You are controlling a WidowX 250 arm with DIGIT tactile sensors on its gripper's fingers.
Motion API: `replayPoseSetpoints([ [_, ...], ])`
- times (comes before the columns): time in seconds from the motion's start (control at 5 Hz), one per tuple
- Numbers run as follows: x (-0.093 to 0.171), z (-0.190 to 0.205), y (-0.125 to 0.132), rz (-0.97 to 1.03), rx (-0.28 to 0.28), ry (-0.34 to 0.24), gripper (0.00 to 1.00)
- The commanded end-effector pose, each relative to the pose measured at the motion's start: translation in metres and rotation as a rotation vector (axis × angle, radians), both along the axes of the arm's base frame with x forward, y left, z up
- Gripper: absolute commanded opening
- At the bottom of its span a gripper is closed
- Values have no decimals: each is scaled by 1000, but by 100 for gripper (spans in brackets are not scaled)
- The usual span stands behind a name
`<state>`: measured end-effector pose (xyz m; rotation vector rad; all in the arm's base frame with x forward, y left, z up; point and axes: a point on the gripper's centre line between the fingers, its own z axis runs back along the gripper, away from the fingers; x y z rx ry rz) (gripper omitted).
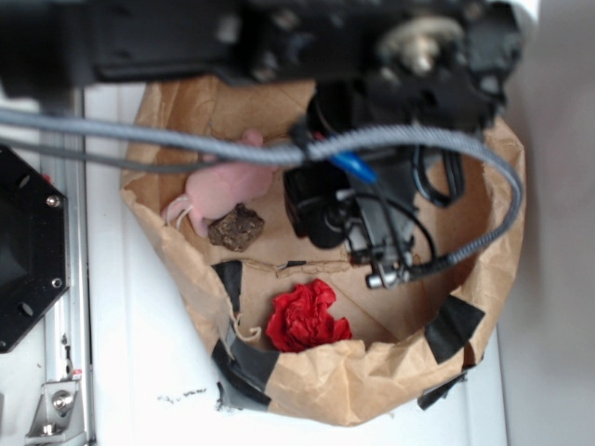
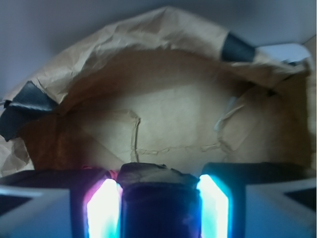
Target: Grab the black box.
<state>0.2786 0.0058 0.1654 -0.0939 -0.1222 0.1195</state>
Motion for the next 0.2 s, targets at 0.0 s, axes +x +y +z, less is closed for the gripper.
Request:
replayPoseSetpoints([
  [0.0, 1, 18, 3, 20, 26, -74, 0],
])
